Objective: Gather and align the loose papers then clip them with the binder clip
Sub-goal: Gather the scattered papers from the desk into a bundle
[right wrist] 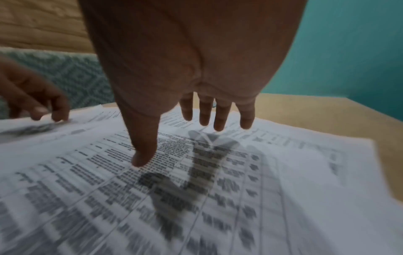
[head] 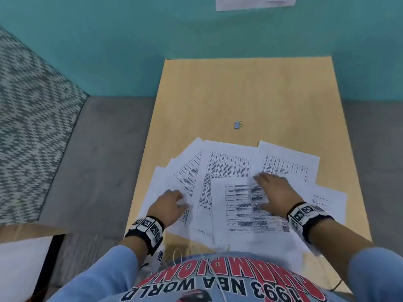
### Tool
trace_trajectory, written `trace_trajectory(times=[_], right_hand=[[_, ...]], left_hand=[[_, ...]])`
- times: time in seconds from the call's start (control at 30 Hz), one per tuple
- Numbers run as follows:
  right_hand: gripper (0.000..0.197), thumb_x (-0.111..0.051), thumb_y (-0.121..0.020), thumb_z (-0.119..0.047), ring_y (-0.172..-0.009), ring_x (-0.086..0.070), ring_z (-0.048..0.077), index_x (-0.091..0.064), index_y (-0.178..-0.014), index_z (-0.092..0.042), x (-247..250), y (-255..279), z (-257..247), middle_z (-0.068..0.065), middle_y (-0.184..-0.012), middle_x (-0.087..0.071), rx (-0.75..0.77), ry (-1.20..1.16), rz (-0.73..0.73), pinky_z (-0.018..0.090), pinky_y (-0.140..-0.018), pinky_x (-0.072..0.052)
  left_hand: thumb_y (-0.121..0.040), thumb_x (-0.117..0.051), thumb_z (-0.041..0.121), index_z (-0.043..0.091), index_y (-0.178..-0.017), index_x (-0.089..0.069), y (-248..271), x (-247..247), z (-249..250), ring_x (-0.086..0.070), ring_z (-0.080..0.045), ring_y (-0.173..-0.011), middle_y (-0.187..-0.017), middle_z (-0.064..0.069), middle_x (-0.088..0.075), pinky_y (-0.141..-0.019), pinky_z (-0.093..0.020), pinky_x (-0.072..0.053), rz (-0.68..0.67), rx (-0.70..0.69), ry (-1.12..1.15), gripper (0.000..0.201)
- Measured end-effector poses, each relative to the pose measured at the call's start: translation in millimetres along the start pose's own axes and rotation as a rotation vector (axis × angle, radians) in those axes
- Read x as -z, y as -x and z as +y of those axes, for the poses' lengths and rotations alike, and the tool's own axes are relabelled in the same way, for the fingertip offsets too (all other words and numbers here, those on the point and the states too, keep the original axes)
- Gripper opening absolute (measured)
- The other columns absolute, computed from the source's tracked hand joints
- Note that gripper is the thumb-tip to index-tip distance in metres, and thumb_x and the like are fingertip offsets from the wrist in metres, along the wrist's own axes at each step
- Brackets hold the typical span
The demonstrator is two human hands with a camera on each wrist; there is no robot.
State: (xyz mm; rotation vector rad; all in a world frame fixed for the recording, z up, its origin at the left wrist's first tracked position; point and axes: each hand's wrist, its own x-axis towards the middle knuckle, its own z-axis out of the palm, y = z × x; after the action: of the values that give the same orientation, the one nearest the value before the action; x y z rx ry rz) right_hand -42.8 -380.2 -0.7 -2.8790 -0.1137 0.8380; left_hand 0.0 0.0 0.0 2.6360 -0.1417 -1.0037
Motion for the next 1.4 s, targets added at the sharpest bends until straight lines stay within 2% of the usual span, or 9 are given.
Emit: trace_trajectory(times=[0.13,0.3,0.5,0.7,0.87,1.03,1.17,1.27,1.4], right_hand=[[0.120,-0.082,-0.069,-0.063,-0.151,-0.030,0.030,-0.017,-0.164,-0.027,14.3,-34.2,-17.2,0.003,-0.167,-0.027,0.044,0.054,-0.084,0.060,-0.122,-0.019],[0.080,-0.075,-0.080,-0.062,-0.124,-0.061,0.027,-0.049,-0.146,-0.025,25.4,-51.0,-19.6,0.002,-0.138,-0.064,-0.061,-0.035,-0.176,0.044,-0.111,-0.042],[0.042,-0.076,-0.090,-0.042,-0.070,-0.064,0.025,-0.067,-0.099,-0.001,19.8,-53.6,8.0,0.019,-0.092,-0.074,-0.461,-0.690,0.033,0.029,-0.060,-0.050],[0.090,-0.089,-0.074,-0.046,-0.124,-0.051,0.041,-0.048,-0.138,0.000,5.1,-67.5,-12.8,0.022,-0.139,-0.041,-0.594,-0.605,0.154,0.049,-0.104,-0.049],[0.113,-0.096,-0.067,-0.040,-0.140,-0.043,0.039,-0.031,-0.151,0.000,5.0,-84.1,-28.4,0.022,-0.150,-0.041,-0.592,-0.705,0.160,0.050,-0.113,-0.043],[0.056,-0.092,-0.072,-0.039,-0.086,-0.071,0.033,-0.060,-0.103,-0.005,12.6,-91.2,-28.8,0.013,-0.096,-0.069,-0.538,-0.659,0.061,0.045,-0.077,-0.063],[0.022,-0.080,-0.087,-0.021,-0.070,-0.064,0.025,-0.060,-0.094,-0.014,19.3,-79.2,-37.1,0.004,-0.078,-0.064,-0.382,-0.720,0.118,0.028,-0.057,-0.046],[0.009,-0.076,-0.091,-0.020,-0.065,-0.063,0.022,-0.068,-0.091,-0.017,29.3,-71.3,-42.7,0.004,-0.076,-0.069,-0.206,-0.739,0.122,0.026,-0.054,-0.042],[0.012,-0.073,-0.093,-0.022,-0.084,-0.069,0.028,-0.074,-0.098,-0.011,39.0,-81.9,-55.7,0.012,-0.097,-0.075,-0.072,-0.650,0.050,0.030,-0.067,-0.048]], left_hand=[[-0.097,-0.061,0.058,0.021,-0.129,-0.060,-13.3,10.2,0.2,-0.063,-0.026,-0.111,-0.125,-0.004,-0.057,-0.097,-0.039,-0.053,0.021,0.115,0.053,0.049],[-0.092,-0.066,0.061,0.021,-0.133,-0.054,-4.1,8.2,-37.0,-0.056,-0.034,-0.123,-0.135,-0.007,-0.049,-0.101,-0.046,-0.052,0.036,0.279,0.088,0.058],[-0.078,-0.081,0.063,0.017,-0.158,-0.029,0.9,-3.8,-51.8,-0.027,-0.041,-0.146,-0.160,-0.010,-0.023,-0.115,-0.052,-0.041,0.160,0.374,0.143,0.106],[-0.059,-0.089,0.073,0.016,-0.165,-0.012,-9.4,-4.5,-47.6,-0.025,-0.040,-0.150,-0.162,-0.014,-0.021,-0.115,-0.056,-0.043,0.163,0.479,0.090,0.142],[-0.061,-0.093,0.064,0.013,-0.158,-0.027,-13.7,10.8,-54.9,-0.033,-0.039,-0.146,-0.155,-0.013,-0.035,-0.116,-0.051,-0.042,0.149,0.453,0.088,0.128],[-0.071,-0.093,0.052,0.017,-0.139,-0.048,-22.2,26.8,-62.8,-0.044,-0.032,-0.131,-0.139,-0.008,-0.051,-0.111,-0.045,-0.042,0.158,0.423,0.145,0.089],[-0.079,-0.090,0.044,0.015,-0.124,-0.052,-25.2,32.6,-64.7,-0.059,-0.030,-0.113,-0.121,-0.004,-0.058,-0.092,-0.041,-0.051,0.164,0.403,0.344,0.065],[-0.088,-0.083,0.042,0.015,-0.107,-0.053,-28.4,35.9,-62.1,-0.063,-0.028,-0.094,-0.096,0.003,-0.061,-0.066,-0.034,-0.044,0.180,0.331,0.386,0.044],[-0.091,-0.080,0.038,0.019,-0.102,-0.062,-33.7,37.8,-59.8,-0.066,-0.024,-0.089,-0.094,0.005,-0.068,-0.064,-0.029,-0.046,0.207,0.247,0.460,0.029]])
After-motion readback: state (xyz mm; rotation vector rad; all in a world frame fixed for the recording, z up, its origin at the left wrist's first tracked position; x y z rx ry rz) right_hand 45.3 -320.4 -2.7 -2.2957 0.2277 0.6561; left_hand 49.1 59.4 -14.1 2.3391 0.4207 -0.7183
